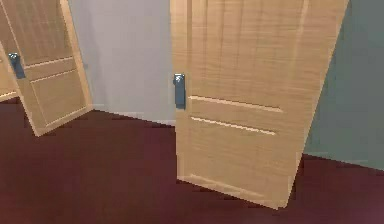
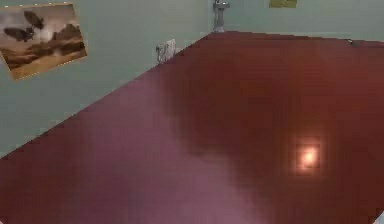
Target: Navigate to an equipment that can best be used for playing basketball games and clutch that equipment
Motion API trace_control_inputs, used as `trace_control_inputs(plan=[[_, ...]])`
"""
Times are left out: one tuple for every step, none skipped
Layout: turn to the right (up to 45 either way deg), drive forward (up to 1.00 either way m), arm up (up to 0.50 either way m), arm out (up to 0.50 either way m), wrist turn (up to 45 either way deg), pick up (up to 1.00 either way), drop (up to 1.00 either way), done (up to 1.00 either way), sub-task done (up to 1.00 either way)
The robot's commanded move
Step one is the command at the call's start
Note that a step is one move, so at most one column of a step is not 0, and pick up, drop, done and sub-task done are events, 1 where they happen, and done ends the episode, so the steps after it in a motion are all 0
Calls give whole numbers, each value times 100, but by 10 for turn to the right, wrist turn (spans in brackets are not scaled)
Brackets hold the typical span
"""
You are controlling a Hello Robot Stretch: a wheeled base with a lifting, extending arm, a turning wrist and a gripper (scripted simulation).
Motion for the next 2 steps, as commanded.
trace_control_inputs(plan=[[330,0,0,0,0,0,0,0,0],[0,20,0,0,0,0,0,0,0]])
